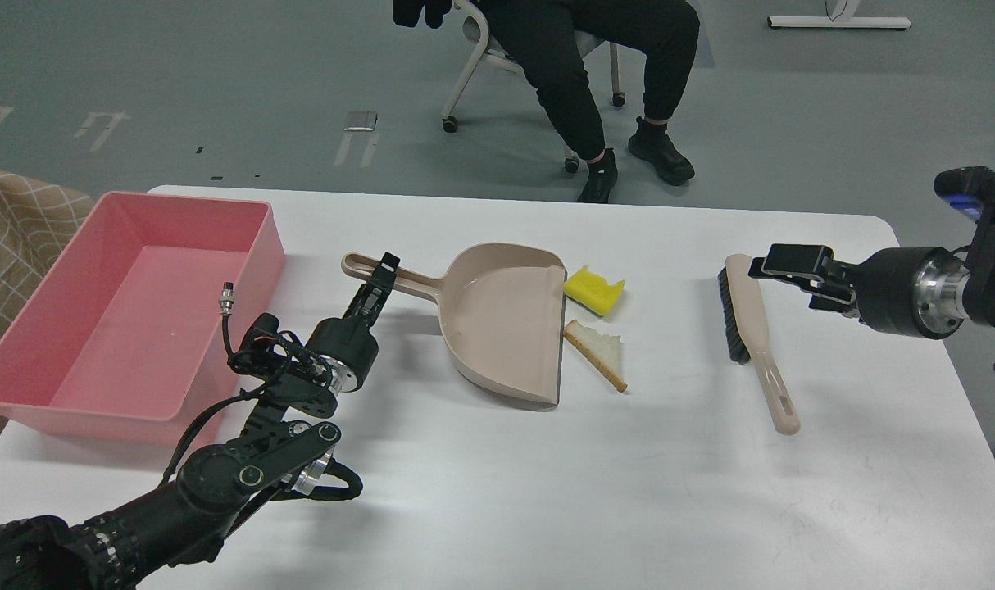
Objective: Sweep and dump garbage into bin
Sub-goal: 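Lower the right gripper to the wooden brush handle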
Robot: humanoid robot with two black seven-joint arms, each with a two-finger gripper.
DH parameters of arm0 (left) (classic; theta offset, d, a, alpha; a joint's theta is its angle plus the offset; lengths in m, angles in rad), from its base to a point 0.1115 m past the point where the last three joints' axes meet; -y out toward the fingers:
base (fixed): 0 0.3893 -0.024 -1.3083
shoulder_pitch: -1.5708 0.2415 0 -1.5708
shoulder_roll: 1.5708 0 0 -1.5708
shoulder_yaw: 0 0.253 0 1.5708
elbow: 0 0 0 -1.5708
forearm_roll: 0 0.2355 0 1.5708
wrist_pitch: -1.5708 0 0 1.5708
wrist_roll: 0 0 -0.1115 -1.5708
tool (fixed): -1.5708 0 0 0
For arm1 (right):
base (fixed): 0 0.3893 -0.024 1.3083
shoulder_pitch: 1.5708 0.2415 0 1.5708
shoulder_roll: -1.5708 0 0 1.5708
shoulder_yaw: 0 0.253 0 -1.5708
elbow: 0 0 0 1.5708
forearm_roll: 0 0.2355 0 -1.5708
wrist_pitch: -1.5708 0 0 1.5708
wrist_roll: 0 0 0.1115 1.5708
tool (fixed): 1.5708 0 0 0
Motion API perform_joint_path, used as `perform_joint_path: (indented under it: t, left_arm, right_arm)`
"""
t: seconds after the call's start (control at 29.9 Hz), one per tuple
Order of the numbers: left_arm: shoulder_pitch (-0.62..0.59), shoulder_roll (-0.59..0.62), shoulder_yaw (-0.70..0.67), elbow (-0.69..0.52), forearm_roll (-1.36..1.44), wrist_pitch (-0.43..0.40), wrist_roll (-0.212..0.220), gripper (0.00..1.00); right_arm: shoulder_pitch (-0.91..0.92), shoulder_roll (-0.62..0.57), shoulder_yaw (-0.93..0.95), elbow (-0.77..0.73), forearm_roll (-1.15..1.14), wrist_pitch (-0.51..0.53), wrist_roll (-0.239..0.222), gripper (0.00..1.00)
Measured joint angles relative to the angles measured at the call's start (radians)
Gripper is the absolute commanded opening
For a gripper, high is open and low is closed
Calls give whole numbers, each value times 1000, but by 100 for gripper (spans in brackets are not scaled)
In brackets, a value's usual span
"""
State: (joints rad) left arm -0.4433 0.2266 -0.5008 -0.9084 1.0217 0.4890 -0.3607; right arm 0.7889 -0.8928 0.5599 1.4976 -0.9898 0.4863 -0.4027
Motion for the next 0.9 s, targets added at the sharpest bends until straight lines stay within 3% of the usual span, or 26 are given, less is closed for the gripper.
perform_joint_path:
  t: [0.3,0.9]
  left_arm:
    - [3,3,4,0,0,0,-12,0]
    - [9,5,4,0,0,0,-30,0]
  right_arm:
    - [9,-3,-33,38,-115,2,-81,90]
    - [-6,-21,-129,150,-170,3,-86,82]
